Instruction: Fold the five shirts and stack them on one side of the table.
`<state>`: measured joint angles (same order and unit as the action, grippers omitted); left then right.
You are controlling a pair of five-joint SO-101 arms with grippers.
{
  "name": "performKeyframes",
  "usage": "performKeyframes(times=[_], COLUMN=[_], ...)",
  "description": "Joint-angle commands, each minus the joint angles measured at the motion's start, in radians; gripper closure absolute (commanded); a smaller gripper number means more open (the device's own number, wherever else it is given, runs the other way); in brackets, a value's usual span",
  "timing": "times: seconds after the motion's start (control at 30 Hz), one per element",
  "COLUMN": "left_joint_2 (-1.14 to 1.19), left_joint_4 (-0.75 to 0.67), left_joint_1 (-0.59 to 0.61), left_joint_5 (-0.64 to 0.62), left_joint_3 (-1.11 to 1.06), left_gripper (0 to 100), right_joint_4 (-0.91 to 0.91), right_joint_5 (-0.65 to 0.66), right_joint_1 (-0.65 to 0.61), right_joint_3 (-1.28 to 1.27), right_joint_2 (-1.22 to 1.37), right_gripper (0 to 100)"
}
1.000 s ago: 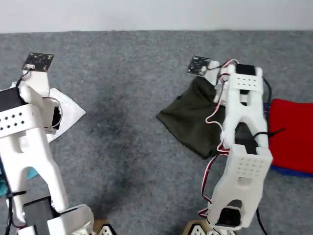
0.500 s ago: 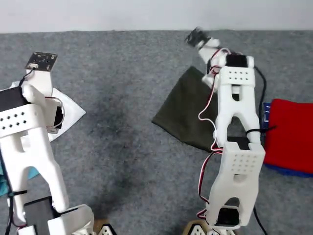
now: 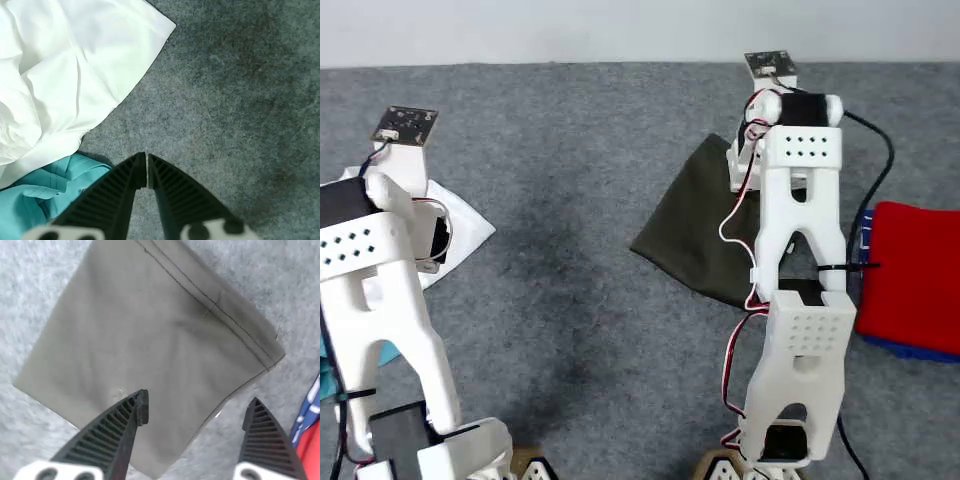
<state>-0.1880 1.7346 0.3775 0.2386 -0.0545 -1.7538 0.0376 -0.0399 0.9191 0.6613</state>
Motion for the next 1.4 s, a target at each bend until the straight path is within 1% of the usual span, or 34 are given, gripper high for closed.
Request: performKeyframes(times=[0.0,0.1,0.23,0.3,0.47,0.8,0.9,0.97,1.03,1.13,1.2,1.27,1.37], left_joint_2=[-0.041,-0.043,-0.043,-0.041,-0.044,-0.044,-0.044,-0.044,-0.044,-0.044,-0.044,-0.046,-0.046], left_joint_4=[0.018,0.018,0.02,0.02,0.02,0.02,0.02,0.02,0.02,0.02,0.02,0.02,0.02], left_joint_1=[-0.006,-0.006,-0.006,-0.006,-0.006,-0.006,-0.006,-0.006,-0.006,-0.006,-0.006,-0.006,-0.006], left_joint_5=[0.012,0.012,0.012,0.012,0.012,0.011,0.006,0.005,0.005,0.003,0.003,0.003,0.003], left_joint_3=[0.007,0.007,0.007,0.007,0.007,0.008,0.008,0.008,0.008,0.008,0.008,0.008,0.008], left_gripper=[99,99,99,99,99,99,99,99,99,99,99,99,99], right_joint_4=[-0.045,-0.044,-0.039,-0.036,0.03,0.15,0.136,0.108,0.097,0.065,0.047,0.019,-0.044], right_joint_5=[-0.132,-0.196,-0.261,-0.276,-0.307,-0.358,-0.396,-0.39,-0.354,-0.258,-0.17,-0.1,-0.043], right_joint_1=[-0.007,-0.015,-0.038,-0.041,-0.024,-0.004,0.027,0.042,0.056,0.059,0.059,0.071,0.097], right_joint_3=[0.035,-0.029,-0.117,-0.124,-0.126,-0.126,-0.095,-0.06,-0.044,-0.018,0.0,0.014,0.074], right_joint_2=[-0.025,-0.087,-0.151,-0.137,-0.025,0.3,0.341,0.358,0.377,0.394,0.392,0.378,0.326], right_gripper=[69.7,69.4,63.7,63.3,63.3,63.4,63.9,68.1,76.4,91.3,98.4,98.5,98.7])
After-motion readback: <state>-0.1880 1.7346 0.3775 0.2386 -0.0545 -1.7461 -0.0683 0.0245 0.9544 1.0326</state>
